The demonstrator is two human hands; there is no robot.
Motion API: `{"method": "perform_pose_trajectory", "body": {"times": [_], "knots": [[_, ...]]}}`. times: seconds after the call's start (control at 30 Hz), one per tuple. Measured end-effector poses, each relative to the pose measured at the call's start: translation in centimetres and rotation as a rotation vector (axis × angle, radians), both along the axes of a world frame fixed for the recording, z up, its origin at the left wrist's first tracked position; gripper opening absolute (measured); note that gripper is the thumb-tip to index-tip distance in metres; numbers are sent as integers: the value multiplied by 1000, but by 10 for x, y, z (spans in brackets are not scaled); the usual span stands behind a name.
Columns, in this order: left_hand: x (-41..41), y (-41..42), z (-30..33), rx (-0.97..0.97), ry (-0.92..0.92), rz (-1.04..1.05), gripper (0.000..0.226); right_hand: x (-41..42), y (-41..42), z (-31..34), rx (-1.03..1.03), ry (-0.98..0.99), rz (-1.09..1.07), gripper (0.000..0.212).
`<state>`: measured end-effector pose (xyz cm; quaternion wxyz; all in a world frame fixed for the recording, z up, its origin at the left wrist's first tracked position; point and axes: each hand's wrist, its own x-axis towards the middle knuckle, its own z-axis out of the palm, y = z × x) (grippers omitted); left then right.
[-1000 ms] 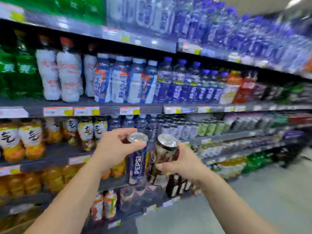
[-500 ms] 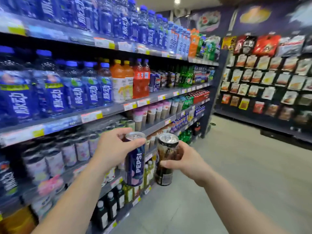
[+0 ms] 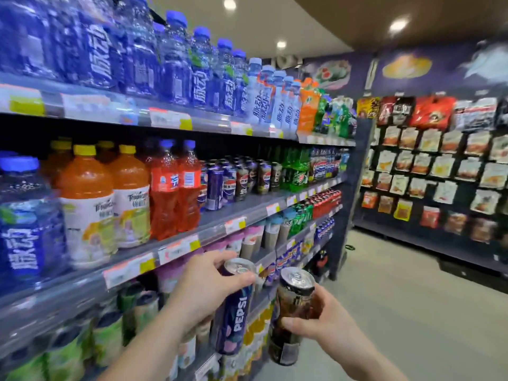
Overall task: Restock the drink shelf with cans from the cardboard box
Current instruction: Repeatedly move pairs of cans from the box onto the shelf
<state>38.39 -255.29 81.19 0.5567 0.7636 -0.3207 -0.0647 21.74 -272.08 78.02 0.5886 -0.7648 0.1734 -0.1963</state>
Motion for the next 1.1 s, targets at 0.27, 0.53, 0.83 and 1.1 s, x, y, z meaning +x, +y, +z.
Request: {"method": "perform_pose_trajectory", "body": {"times": [0.27, 0.53, 0.83, 1.1], "knots": [[76, -131, -16, 6, -32, 285, 89, 105, -168, 4, -46, 26, 195, 48], [124, -200, 44, -123, -85, 618, 52, 218, -276, 40, -158, 84, 435, 75], [193, -208, 99, 55, -361, 982, 66, 315, -272, 68, -96, -100, 610, 42], [213, -208, 72, 45, -373, 1140, 69, 367, -276, 79, -76, -145, 672, 43]]}}
